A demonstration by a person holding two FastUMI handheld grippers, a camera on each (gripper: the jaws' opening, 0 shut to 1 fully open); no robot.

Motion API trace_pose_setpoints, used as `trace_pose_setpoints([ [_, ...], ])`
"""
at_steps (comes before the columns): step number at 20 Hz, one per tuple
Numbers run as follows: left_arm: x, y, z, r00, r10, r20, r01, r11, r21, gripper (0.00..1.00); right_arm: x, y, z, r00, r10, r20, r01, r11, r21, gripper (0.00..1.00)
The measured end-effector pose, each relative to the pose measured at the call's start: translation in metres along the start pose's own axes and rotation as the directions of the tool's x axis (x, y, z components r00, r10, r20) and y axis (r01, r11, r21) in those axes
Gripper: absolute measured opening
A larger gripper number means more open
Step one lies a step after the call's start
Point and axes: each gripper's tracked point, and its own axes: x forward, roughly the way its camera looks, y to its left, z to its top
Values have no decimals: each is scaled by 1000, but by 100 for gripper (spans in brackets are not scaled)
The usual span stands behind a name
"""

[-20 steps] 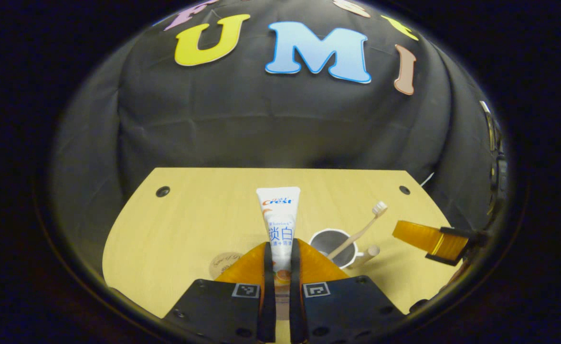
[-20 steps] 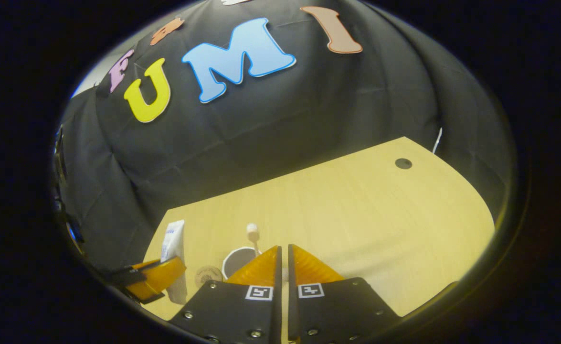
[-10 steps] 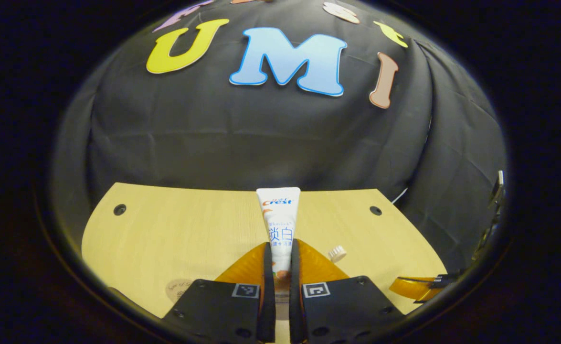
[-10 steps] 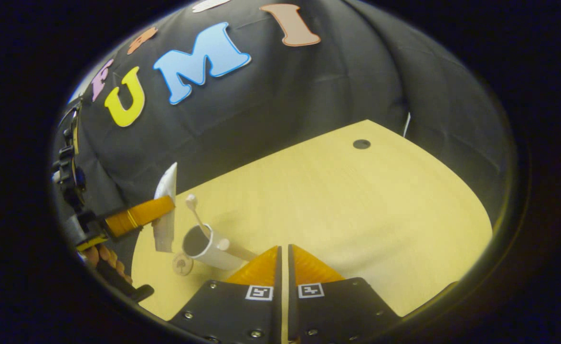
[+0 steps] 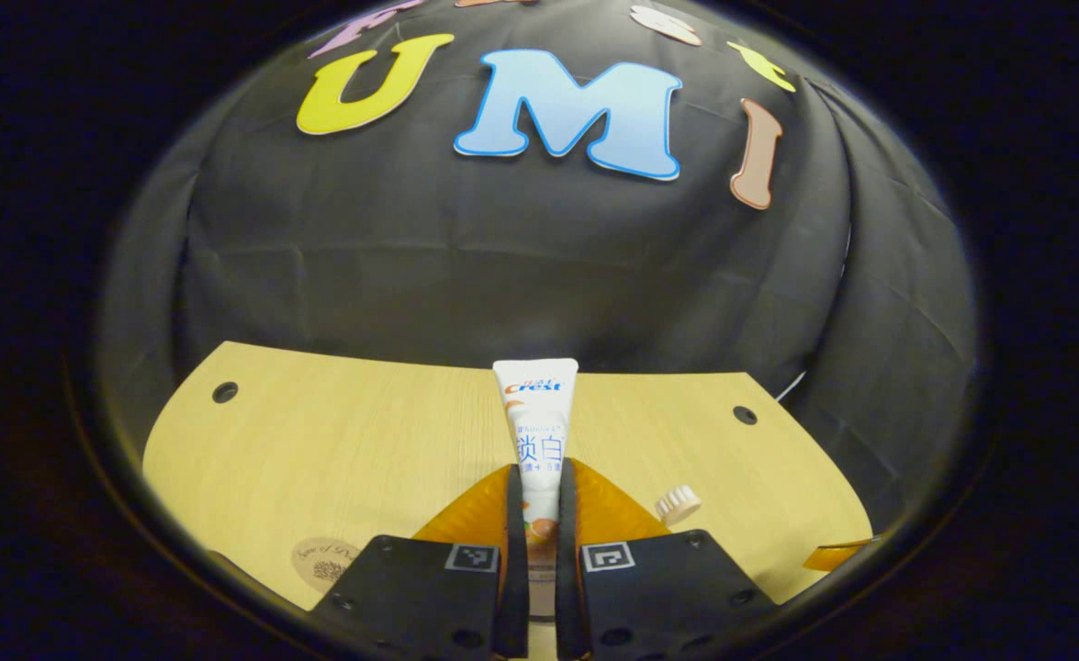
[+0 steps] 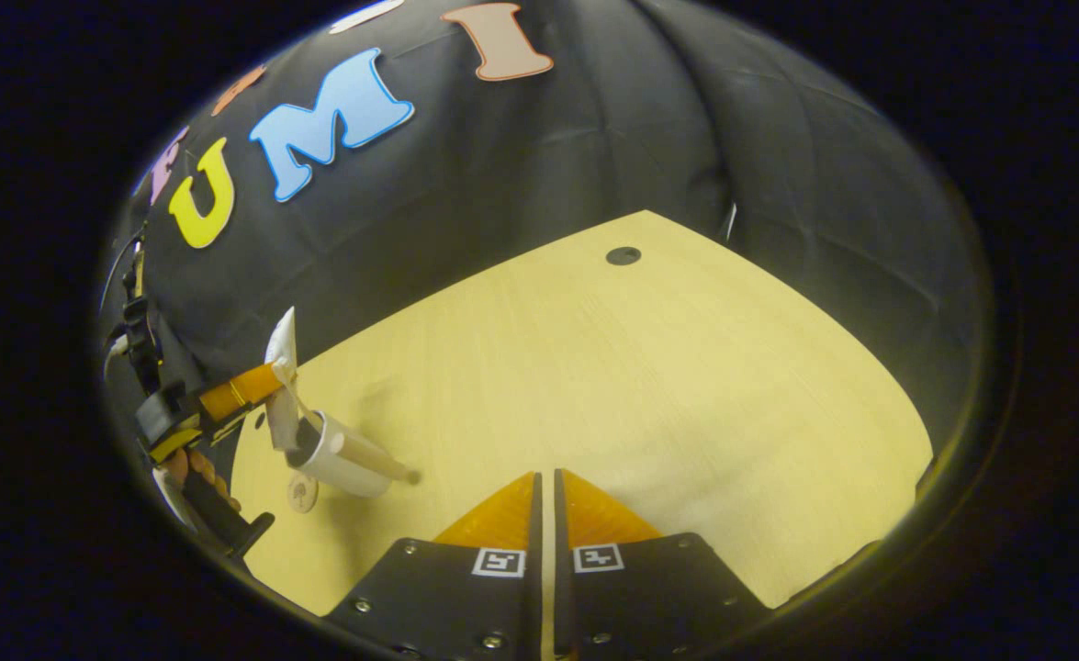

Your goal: Put the toothbrush and toothpaste on the desktop into the cup, then pick up the cup and place it on the coaster on the desktop.

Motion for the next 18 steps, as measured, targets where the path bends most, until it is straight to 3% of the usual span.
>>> trace_pose_setpoints([
  [2, 1, 0, -5, 1000, 10, 7, -10, 1000, 13, 19, 0, -7, 1, 1000, -8, -9, 8, 1000, -7, 5],
  [5, -5, -4, -9, 1000, 6, 24, -6, 1000, 13, 29, 1, -8, 2, 1000, 2, -23, -2, 1000, -11, 5],
  [6, -10, -5, -6, 999, 8, 35, -8, 1000, 11, 42, 1, -7, 2, 1000, 7, -27, -7, 1000, -10, 5],
  [7, -13, -6, -5, 999, 11, 43, -12, 1000, 15, 45, 2, -5, 0, 999, 12, -33, -13, 1000, -10, 5],
  [8, -16, -4, -6, 999, 18, 43, -18, 1000, 15, 67, 3, 1, 2, 999, 22, -35, -23, 1000, -14, 5],
  [10, -21, -5, -7, 999, 16, 37, -16, 1000, 1, 76, 5, 14, 2, 998, 45, -40, -47, 998, -34, 5],
  [13, -31, 0, -8, 999, 28, 33, -27, 999, -27, 80, 7, 39, 1, 993, 102, -55, -105, 993, -59, 5],
  [14, -36, 0, -7, 999, 33, 35, -32, 999, -35, 90, 8, 46, 1, 991, 120, -63, -124, 990, -73, 5],
  [18, -62, 8, -6, 998, 47, 39, -45, 998, -43, 94, 15, 71, 2, 979, 180, -97, -193, 969, -152, 5],
])
